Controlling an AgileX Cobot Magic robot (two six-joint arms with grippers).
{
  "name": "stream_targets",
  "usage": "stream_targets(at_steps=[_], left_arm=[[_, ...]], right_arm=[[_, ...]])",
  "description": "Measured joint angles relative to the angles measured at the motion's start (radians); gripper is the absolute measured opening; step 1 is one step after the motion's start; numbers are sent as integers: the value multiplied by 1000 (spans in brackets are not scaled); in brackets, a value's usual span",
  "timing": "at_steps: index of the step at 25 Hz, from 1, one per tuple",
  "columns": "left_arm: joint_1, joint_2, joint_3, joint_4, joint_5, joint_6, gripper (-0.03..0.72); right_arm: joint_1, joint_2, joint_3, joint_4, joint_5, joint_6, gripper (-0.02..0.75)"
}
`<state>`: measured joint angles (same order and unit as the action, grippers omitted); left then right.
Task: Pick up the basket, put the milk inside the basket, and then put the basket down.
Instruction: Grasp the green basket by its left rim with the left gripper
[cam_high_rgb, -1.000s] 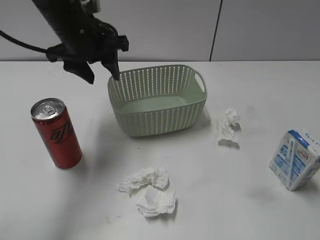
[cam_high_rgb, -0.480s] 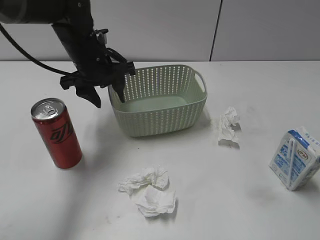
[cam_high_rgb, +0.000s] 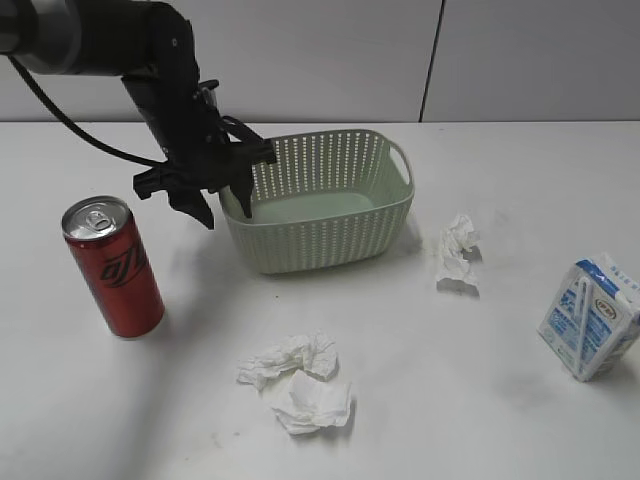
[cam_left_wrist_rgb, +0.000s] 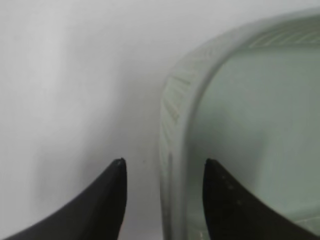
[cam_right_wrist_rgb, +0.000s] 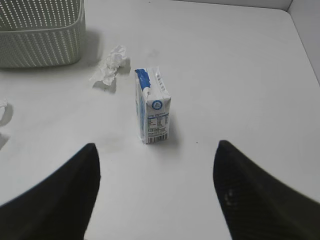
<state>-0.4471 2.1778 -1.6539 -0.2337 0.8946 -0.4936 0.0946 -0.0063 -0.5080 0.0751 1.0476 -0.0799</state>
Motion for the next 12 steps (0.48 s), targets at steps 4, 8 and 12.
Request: stream_targets(at_steps=[4,8,12], left_arm=[[0,0,-5,-18,-30,0,195],[0,2,-5,-77,-63,0,33],[0,2,-5,-105,-70,-3,9]], right_arm=[[0,0,0,0,0,0,538],[0,0,0,0,0,0,538],[0,0,0,0,0,0,538]])
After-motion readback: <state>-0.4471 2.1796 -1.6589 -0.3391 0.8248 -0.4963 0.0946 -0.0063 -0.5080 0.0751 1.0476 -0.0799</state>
